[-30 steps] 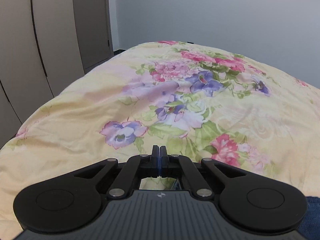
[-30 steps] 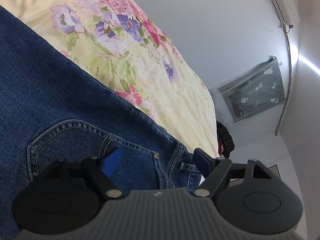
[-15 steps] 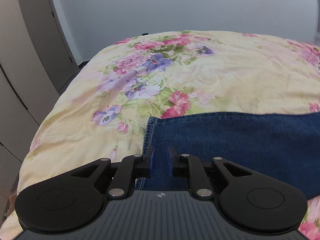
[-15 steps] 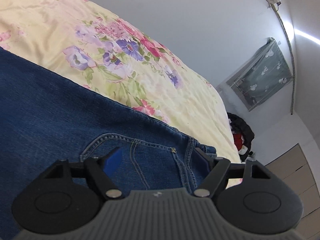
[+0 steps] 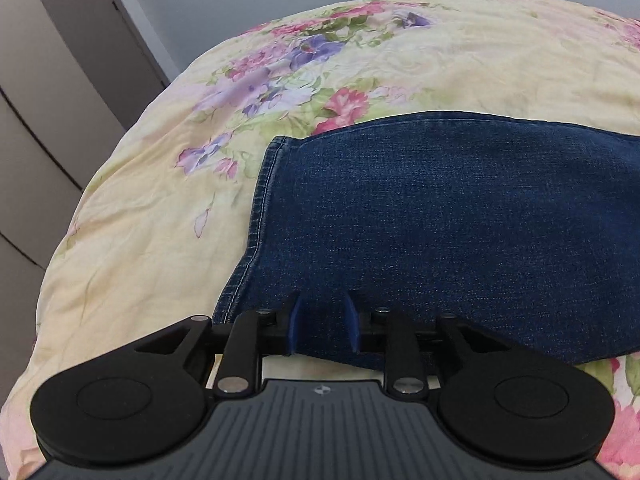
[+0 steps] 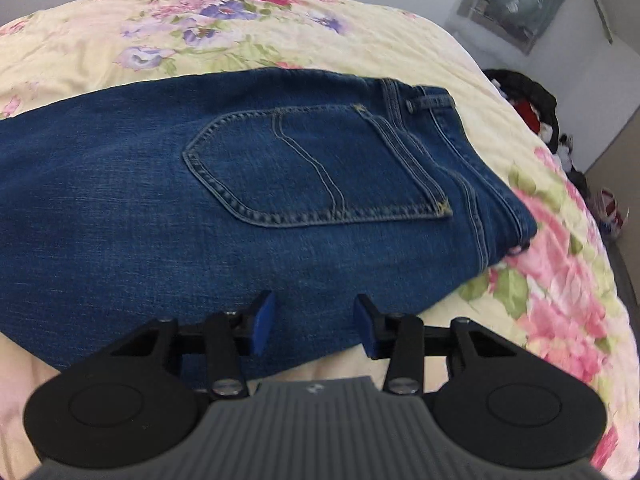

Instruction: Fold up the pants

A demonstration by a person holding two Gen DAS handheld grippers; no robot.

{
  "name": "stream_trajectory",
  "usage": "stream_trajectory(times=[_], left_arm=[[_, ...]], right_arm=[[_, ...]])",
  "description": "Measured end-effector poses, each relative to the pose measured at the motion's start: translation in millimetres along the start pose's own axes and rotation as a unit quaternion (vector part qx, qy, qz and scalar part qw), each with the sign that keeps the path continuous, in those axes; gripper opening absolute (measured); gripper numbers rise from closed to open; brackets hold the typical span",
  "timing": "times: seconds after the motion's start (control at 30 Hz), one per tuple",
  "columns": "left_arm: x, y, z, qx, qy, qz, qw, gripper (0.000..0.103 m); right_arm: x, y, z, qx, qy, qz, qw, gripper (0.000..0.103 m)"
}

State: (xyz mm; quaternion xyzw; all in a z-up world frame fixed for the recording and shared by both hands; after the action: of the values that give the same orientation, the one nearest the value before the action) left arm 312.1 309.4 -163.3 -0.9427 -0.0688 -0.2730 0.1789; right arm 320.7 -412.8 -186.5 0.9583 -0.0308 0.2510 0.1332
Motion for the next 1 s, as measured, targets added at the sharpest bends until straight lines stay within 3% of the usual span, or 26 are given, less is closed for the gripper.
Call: stream_trajectory(times=[0.17,0.3,0.6,1.0], left_arm=[[0.9,3.0,-12.0,0.04,-0.014,0.041,0.9983,0.031],[-3.2,7.1,-33.9,0.021,0.004,0.049,0.9986,0.031],[-6.6,45.1,-78.0,-0.024,0.045,0.084,0.9951,0.031],[-3.9,58.8,-66.8,-0.014,0.029,0.086,0.9958,0.031]], right_arm=[[-9.1,5.8,-14.7,-0.008,0.008,-0.005,1.0,0.039],[-17.3,7.5,-36.8,0.009,0.023,0.014,1.0,0.039],[-40.9,-13.5,-64.9,0.054,0.032,0.013,0.998,0.051],[-60.5,6.2,-75.2,0.053,0.042,0.02,0.998,0.051]])
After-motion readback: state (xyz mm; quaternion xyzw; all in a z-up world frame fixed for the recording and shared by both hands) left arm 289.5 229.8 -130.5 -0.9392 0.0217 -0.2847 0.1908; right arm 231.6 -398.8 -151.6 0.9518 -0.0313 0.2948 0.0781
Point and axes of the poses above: each gripper's, at about its wrist camera, not at the fingertips, and z roughly the way its jaws point, y to its right, x to its top, the point moved 5 cm from there along z, roughly the way its jaws point, and after that the axes turned 1 degree about -x, right-handed, at the moved point
